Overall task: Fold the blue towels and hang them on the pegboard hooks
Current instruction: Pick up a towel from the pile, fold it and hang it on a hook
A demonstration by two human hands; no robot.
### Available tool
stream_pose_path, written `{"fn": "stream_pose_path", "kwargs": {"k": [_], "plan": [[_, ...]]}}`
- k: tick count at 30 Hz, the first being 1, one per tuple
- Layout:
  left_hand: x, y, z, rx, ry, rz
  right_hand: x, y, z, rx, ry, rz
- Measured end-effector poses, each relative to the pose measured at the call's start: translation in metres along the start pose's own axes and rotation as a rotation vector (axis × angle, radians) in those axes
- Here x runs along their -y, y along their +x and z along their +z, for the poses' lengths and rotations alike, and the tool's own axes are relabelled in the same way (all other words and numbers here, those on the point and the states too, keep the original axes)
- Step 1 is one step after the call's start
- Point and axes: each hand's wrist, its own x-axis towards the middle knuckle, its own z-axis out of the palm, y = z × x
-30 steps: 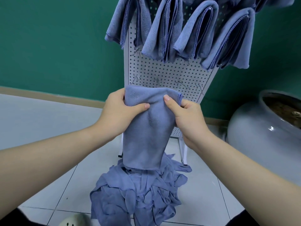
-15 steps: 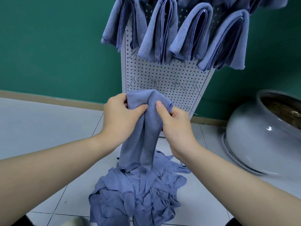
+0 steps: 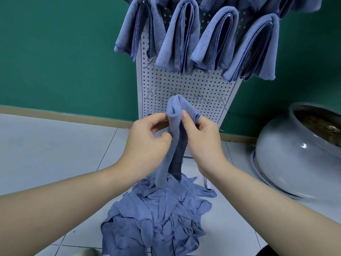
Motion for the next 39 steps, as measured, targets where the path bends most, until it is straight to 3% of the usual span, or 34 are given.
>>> {"fn": "stream_pose_path", "kwargs": {"k": [13, 16, 20, 24, 31, 39], "plan": [[-0.005, 0.008, -0.009, -0.158, 0.141, 0.098, 0.013, -0.011, 0.003, 0.146, 0.013, -0.024], [-0.005, 0.012, -0.011, -0.181, 0.115, 0.017, 0.013, -0.011, 0.003, 0.201, 0.012, -0.075], [-0.004, 0.016, -0.013, -0.002, -0.02, -0.09, 0.022, 0.0, -0.001, 0.13, 0.064, -0.101], [0.003, 0.013, -0.015, 0.238, -0.128, -0.207, 0.042, 0.012, -0.007, 0.206, 0.178, -0.134], [0.013, 0.006, -0.001, 0.229, -0.113, -0.284, 0.076, 0.024, -0.02, 0.255, 0.366, -0.12], [0.05, -0.011, -0.006, 0.428, 0.122, -0.38, 0.093, 0.041, -0.044, 0.156, 0.571, -0.062]]}}
